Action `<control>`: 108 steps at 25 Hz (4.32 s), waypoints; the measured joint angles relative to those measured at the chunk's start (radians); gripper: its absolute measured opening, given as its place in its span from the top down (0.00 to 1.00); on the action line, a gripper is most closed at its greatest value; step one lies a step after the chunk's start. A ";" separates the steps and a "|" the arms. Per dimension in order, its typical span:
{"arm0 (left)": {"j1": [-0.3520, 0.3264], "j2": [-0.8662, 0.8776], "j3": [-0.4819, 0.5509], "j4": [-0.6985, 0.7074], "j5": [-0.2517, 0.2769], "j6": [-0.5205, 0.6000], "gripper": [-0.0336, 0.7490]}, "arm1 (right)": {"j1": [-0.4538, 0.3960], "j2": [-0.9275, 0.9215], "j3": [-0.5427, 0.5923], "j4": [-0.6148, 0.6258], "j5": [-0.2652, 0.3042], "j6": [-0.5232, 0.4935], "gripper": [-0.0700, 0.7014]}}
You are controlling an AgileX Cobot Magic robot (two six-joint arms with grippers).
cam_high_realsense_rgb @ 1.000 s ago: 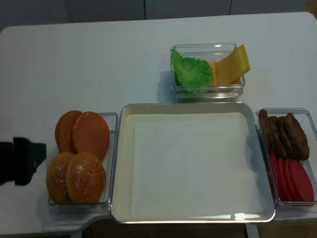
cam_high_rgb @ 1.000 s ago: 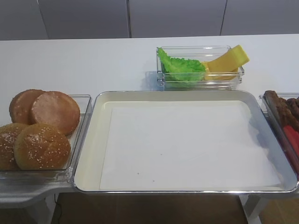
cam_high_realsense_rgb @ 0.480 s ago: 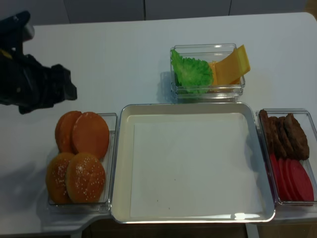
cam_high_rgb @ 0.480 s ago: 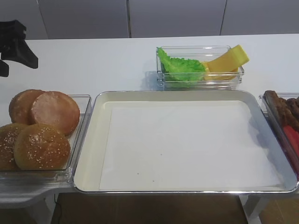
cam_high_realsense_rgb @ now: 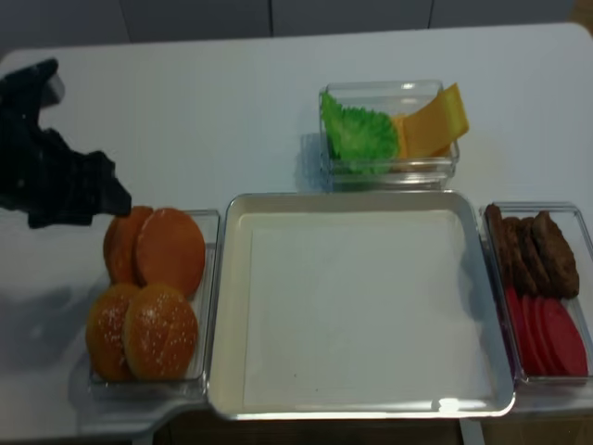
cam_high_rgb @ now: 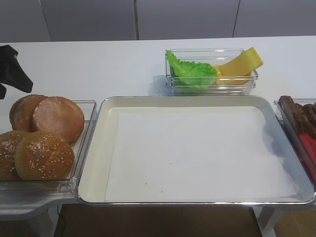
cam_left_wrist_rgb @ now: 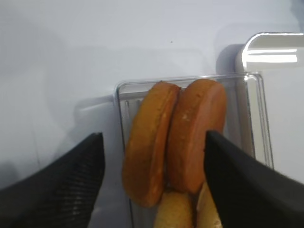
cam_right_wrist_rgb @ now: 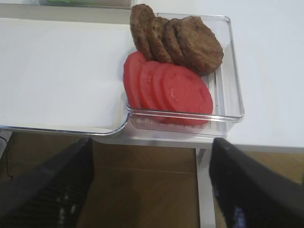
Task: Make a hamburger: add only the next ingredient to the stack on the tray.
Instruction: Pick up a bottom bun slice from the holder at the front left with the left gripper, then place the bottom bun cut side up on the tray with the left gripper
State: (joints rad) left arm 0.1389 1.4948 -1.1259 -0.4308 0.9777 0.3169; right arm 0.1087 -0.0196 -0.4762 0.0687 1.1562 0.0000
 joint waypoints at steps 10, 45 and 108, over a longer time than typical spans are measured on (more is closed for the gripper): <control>0.026 0.074 0.000 -0.077 0.035 0.108 0.34 | 0.000 0.000 0.000 0.000 0.000 0.000 0.17; 0.026 0.086 -0.008 -0.089 0.077 0.142 0.77 | 0.000 0.000 0.000 0.000 0.000 0.000 0.17; -1.288 0.291 -0.282 1.356 -0.051 -0.903 0.78 | 0.000 0.000 0.000 0.000 -0.003 0.000 0.17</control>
State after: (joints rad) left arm -1.1495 1.7855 -1.4076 0.9250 0.9268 -0.5861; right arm 0.1087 -0.0196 -0.4762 0.0687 1.1529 0.0000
